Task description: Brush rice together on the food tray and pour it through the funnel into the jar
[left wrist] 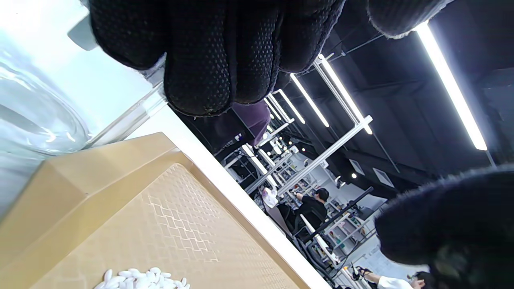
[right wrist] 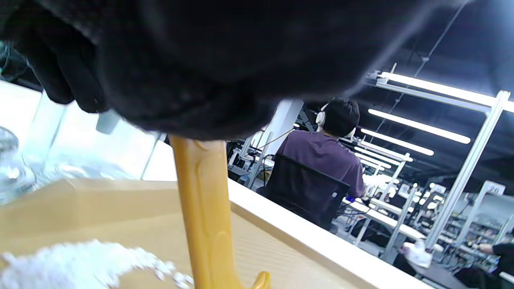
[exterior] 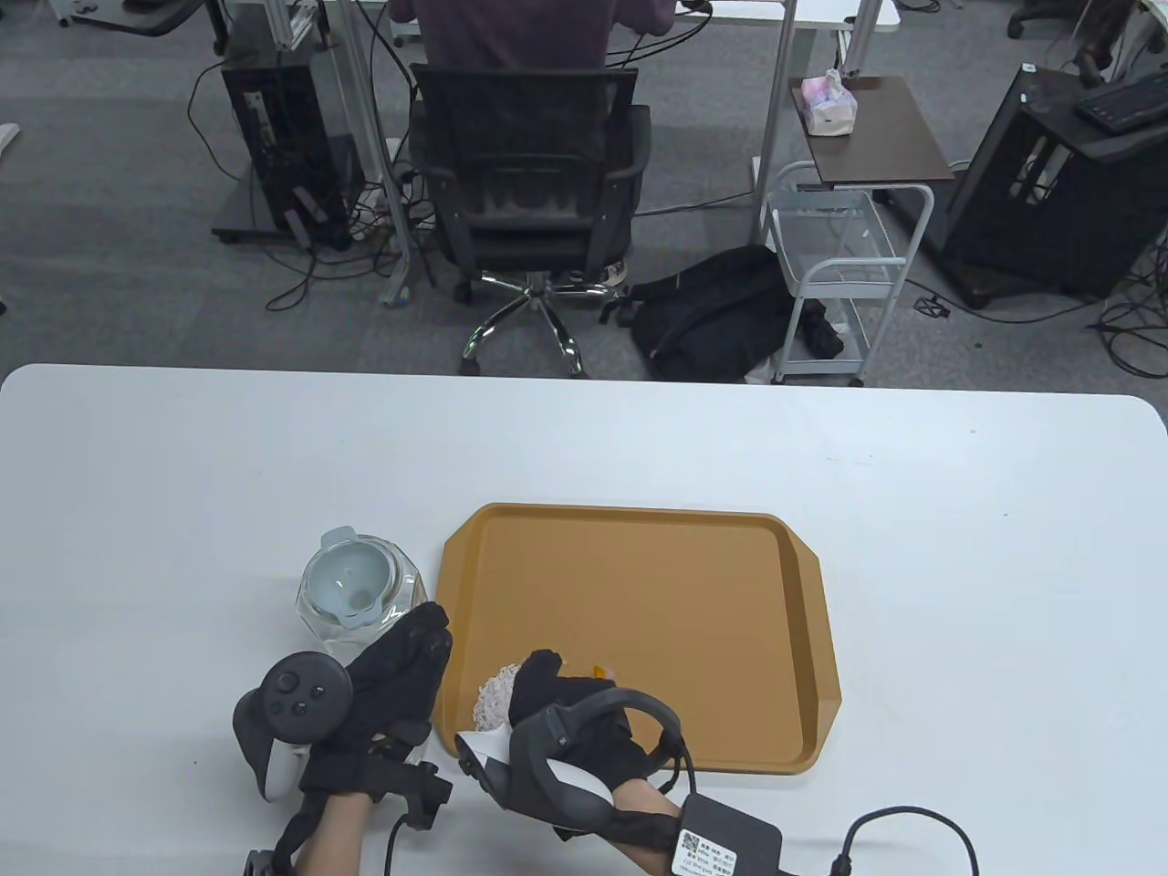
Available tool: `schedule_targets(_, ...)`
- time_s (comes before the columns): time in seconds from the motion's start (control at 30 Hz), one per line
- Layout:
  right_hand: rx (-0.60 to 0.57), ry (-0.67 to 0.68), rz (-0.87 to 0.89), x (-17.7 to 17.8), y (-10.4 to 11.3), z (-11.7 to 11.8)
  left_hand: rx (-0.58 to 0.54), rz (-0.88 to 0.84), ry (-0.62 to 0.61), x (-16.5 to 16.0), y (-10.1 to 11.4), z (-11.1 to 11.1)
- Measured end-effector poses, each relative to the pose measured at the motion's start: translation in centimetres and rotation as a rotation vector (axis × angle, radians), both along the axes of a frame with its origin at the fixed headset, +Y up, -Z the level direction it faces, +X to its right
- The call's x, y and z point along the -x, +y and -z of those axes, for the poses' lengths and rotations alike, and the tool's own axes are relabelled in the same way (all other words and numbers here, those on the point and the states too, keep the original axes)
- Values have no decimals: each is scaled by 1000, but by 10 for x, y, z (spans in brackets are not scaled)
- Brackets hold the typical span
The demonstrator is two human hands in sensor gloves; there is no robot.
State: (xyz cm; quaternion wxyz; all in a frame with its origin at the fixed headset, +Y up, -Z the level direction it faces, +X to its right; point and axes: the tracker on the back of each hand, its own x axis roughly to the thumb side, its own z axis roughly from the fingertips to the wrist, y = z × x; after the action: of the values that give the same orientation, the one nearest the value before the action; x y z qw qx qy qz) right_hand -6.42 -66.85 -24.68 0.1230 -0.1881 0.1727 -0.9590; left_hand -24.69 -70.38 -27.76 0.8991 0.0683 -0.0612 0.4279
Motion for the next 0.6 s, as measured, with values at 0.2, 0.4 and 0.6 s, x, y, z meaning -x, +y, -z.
schedule_targets(0.2,45,20,140,19,7,15,-9,-7,9,2,3,-1)
schedule_targets(0.4,75,49,210,29,10,27,-25,-9,9,4,6,-3)
schedule_targets(0.6,124,28,322,7,24,36,-13,-6,7,4,4,-2)
